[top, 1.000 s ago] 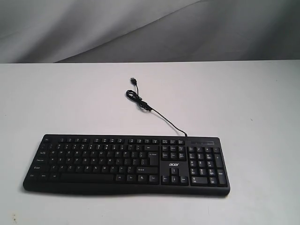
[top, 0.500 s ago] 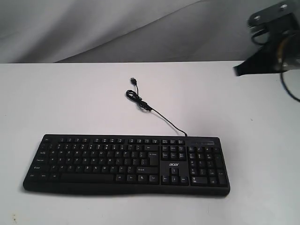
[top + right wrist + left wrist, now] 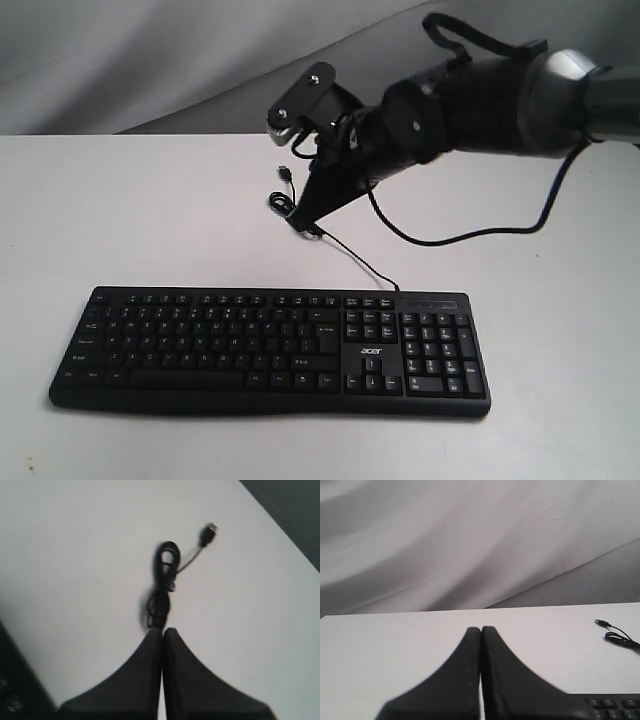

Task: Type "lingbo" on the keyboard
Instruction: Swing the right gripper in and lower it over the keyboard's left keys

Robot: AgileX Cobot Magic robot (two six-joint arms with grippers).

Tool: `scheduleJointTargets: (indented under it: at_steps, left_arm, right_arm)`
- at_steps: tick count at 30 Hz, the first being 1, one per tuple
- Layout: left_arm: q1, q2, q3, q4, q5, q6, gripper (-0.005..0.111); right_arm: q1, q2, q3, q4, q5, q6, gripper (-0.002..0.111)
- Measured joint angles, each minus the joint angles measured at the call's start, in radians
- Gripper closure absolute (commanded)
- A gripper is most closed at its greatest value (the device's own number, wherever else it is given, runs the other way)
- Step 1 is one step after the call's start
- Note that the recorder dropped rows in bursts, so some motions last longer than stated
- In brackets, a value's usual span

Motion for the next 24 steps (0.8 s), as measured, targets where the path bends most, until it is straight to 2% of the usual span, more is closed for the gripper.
scheduleJointTargets:
  at_steps: [4,7,10,13,17,24]
  left_arm:
    - [0.000,0.000,0.000,0.000,0.000,0.000,0.106]
    - [0.000,0.000,0.000,0.000,0.000,0.000,0.106]
    - [0.000,0.000,0.000,0.000,0.000,0.000,0.106]
    - [0.000,0.000,0.000,0.000,0.000,0.000,0.106]
    - [0.000,0.000,0.000,0.000,0.000,0.000,0.106]
    - [0.000,0.000,0.000,0.000,0.000,0.000,0.106]
  right_arm:
    - [-0.005,0.013,-0.092,0.413,0.128,-0.386,0.108]
    - [-0.011,0.013,-0.106,0.656,0.255,-0.685,0.108]
    - [-0.011,0.029,-0.094,0.841,0.400,-0.899,0.108]
    - [0.007,0.049,-0.043,0.927,0.425,-1.010,0.108]
    - [0.045,0.073,0.041,0.943,0.323,-1.094,0.108]
    - [0.087,0.083,0.087,0.976,0.255,-1.137,0.108]
